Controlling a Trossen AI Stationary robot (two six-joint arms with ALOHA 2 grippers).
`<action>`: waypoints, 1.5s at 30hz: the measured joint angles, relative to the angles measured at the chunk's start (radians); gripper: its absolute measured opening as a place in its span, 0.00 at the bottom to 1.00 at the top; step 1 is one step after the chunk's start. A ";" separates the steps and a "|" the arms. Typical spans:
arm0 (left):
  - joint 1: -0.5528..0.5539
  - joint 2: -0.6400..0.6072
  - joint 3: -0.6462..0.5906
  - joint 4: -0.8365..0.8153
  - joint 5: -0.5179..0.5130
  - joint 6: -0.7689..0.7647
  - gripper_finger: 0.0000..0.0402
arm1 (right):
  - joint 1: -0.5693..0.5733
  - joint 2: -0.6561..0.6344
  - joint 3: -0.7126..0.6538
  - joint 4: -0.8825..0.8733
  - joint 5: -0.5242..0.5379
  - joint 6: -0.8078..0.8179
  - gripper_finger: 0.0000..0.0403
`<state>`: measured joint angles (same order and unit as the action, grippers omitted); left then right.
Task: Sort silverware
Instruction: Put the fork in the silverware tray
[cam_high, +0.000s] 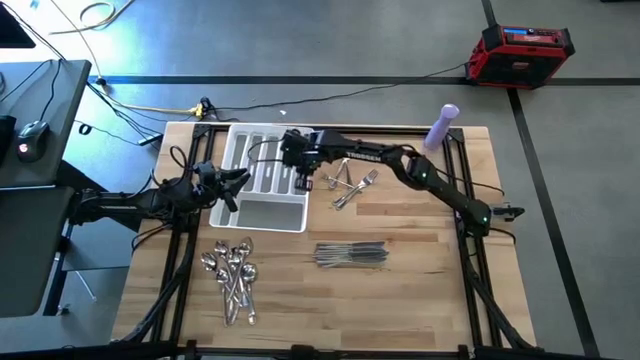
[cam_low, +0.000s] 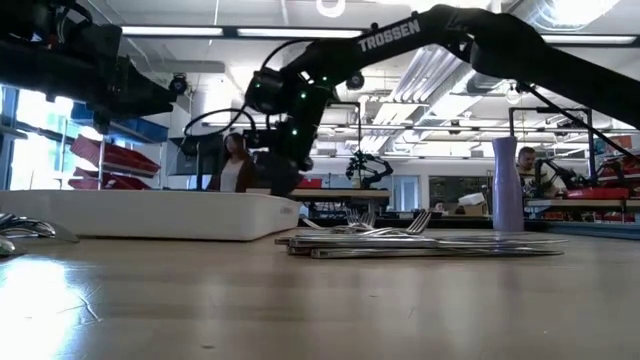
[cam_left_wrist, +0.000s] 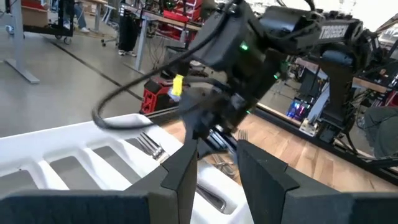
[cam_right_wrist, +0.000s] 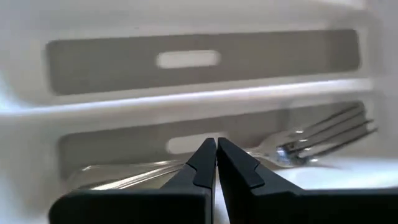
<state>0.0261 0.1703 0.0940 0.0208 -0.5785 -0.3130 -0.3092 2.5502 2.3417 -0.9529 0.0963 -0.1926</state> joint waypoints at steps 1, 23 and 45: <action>0.000 0.001 0.000 0.000 0.000 -0.006 0.24 | -0.004 0.003 0.000 -0.001 0.000 0.010 0.00; 0.000 0.006 0.000 0.000 -0.010 -0.019 0.24 | 0.011 -0.021 0.014 0.148 0.069 0.087 0.00; 0.000 0.013 0.000 -0.010 -0.009 -0.034 0.24 | -0.041 -0.122 0.011 -0.037 0.010 0.159 0.00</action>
<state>0.0257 0.1833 0.0940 0.0113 -0.5872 -0.3467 -0.3505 2.4278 2.3531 -0.9896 0.1063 -0.0332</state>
